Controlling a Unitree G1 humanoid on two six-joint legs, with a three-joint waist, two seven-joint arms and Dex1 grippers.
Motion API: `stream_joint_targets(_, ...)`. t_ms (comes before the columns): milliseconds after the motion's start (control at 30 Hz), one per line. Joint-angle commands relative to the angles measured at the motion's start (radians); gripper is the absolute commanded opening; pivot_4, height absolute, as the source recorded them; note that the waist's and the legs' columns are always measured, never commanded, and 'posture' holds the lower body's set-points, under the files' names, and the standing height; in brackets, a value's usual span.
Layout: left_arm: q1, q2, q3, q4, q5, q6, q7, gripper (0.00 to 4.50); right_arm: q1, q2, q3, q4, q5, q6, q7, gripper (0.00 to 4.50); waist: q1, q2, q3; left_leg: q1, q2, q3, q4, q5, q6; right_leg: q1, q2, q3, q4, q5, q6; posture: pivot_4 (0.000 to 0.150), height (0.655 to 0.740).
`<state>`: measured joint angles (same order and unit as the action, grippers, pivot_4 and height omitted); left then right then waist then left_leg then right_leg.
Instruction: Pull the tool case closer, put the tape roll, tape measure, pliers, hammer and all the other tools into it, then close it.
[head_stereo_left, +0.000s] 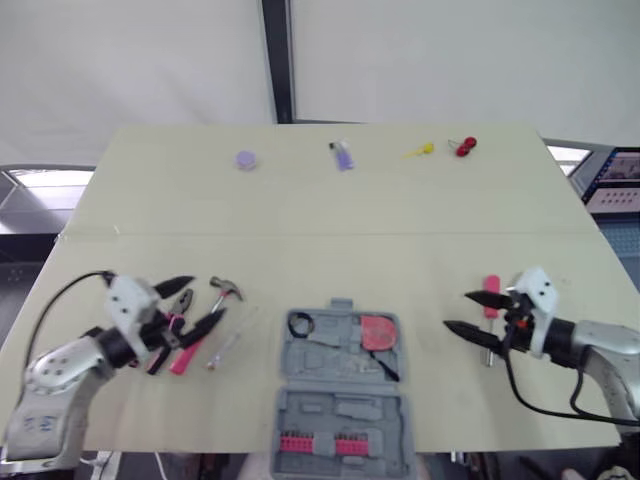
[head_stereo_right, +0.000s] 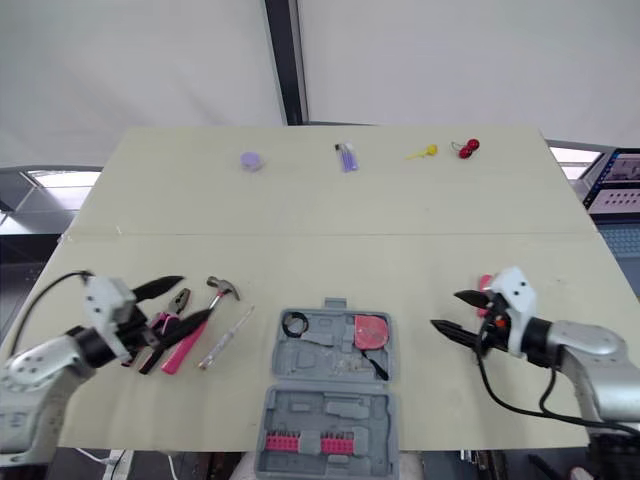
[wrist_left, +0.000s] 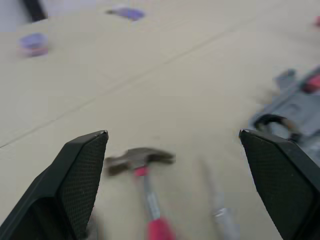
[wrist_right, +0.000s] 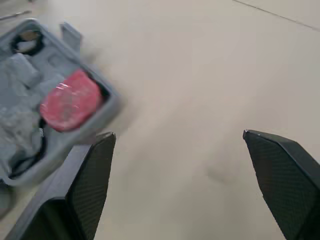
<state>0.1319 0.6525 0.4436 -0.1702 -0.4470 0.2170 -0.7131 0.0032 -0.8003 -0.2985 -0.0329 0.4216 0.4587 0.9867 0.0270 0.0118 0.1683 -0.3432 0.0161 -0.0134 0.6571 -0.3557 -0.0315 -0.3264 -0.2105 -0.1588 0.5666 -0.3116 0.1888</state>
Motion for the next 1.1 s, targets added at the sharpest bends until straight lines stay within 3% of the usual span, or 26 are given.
stream_joint_targets(33,0.032,0.044,0.161,0.083,0.003,0.030,0.069,4.50,0.019,-0.028,-0.132,0.102,0.004,-0.034,-0.043,4.42,-0.003,-0.001,0.001,0.000,0.000,0.000,0.000,0.000,0.000,0.000,0.000,0.000,0.000,0.000,0.000,0.150,0.7400)
stream_joint_targets(467,0.065,0.050,0.313,0.417,0.127,-0.088,0.261,4.50,-0.035,-0.033,-0.257,0.646,-0.097,-0.389,-0.204,4.42,-0.031,-0.003,0.003,0.004,0.000,0.003,-0.006,0.000,-0.001,-0.001,0.000,0.002,0.000,0.000,0.000,0.150,0.7400)
stream_joint_targets(767,0.072,0.044,0.320,0.464,0.123,-0.110,0.279,4.50,-0.094,-0.048,-0.223,0.763,-0.103,-0.489,-0.191,4.42,-0.035,-0.003,0.003,0.006,0.001,0.005,-0.006,0.000,-0.001,-0.001,0.000,0.003,0.000,0.000,0.000,0.150,0.7400)
stream_joint_targets(933,0.075,0.031,0.315,0.441,0.074,-0.107,0.213,4.50,-0.121,-0.063,-0.192,0.680,-0.092,-0.462,-0.118,4.42,-0.034,-0.003,0.004,0.006,0.001,0.005,-0.007,0.000,-0.001,-0.001,0.000,0.003,0.000,0.000,0.000,0.150,0.7400)
stream_joint_targets(1100,0.100,0.016,0.265,0.369,0.013,-0.155,0.040,4.50,-0.117,-0.071,-0.095,0.264,0.011,-0.222,-0.021,4.42,-0.035,-0.001,0.005,0.006,0.002,0.007,-0.007,0.000,-0.001,-0.003,0.000,0.005,0.001,0.000,0.000,0.150,0.7400)
